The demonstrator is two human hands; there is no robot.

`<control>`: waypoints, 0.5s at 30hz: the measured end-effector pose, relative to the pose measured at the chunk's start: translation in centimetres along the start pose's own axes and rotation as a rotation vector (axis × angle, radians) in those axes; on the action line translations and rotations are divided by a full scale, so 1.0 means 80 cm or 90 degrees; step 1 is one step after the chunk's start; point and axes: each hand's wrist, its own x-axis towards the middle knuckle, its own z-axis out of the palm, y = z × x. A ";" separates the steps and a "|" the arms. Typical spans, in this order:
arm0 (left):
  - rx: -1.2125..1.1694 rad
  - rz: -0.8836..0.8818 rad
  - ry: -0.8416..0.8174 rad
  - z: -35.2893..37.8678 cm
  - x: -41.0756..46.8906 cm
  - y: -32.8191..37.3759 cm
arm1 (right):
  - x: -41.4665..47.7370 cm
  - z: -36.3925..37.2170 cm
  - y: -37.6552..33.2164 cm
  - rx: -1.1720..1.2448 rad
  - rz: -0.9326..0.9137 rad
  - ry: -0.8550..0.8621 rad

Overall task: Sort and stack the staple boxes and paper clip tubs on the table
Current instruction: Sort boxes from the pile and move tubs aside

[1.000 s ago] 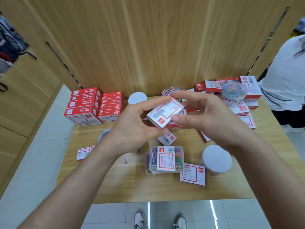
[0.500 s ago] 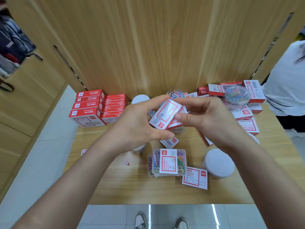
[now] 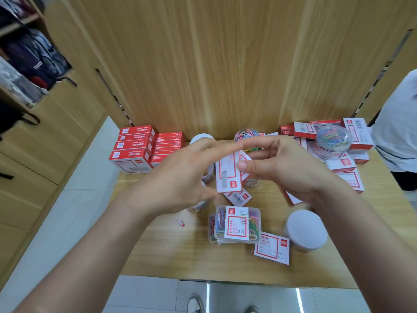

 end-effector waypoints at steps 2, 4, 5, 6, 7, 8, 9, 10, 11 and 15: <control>0.077 -0.032 0.014 0.003 -0.008 -0.003 | 0.005 0.007 0.001 0.019 0.002 -0.028; 0.070 -0.062 0.053 0.006 -0.019 -0.008 | 0.010 0.015 0.003 0.033 0.019 -0.034; 0.050 -0.078 0.077 0.007 -0.024 -0.011 | 0.014 0.019 0.005 0.048 0.027 -0.028; 0.035 -0.099 0.100 0.007 -0.030 -0.014 | 0.017 0.022 0.007 0.066 0.036 -0.019; 0.027 -0.123 0.120 0.008 -0.036 -0.019 | 0.020 0.026 0.008 0.079 0.046 -0.010; 0.026 -0.146 0.139 0.009 -0.042 -0.023 | 0.023 0.031 0.009 0.083 0.055 -0.004; 0.028 -0.167 0.153 0.010 -0.049 -0.026 | 0.025 0.036 0.010 0.078 0.062 -0.003; 0.030 -0.188 0.160 0.011 -0.055 -0.028 | 0.027 0.042 0.011 0.064 0.067 -0.007; 0.025 -0.207 0.161 0.012 -0.060 -0.028 | 0.029 0.048 0.011 0.047 0.072 -0.015; -0.018 -0.228 0.200 0.013 -0.076 -0.032 | 0.040 0.074 0.005 0.023 0.105 -0.061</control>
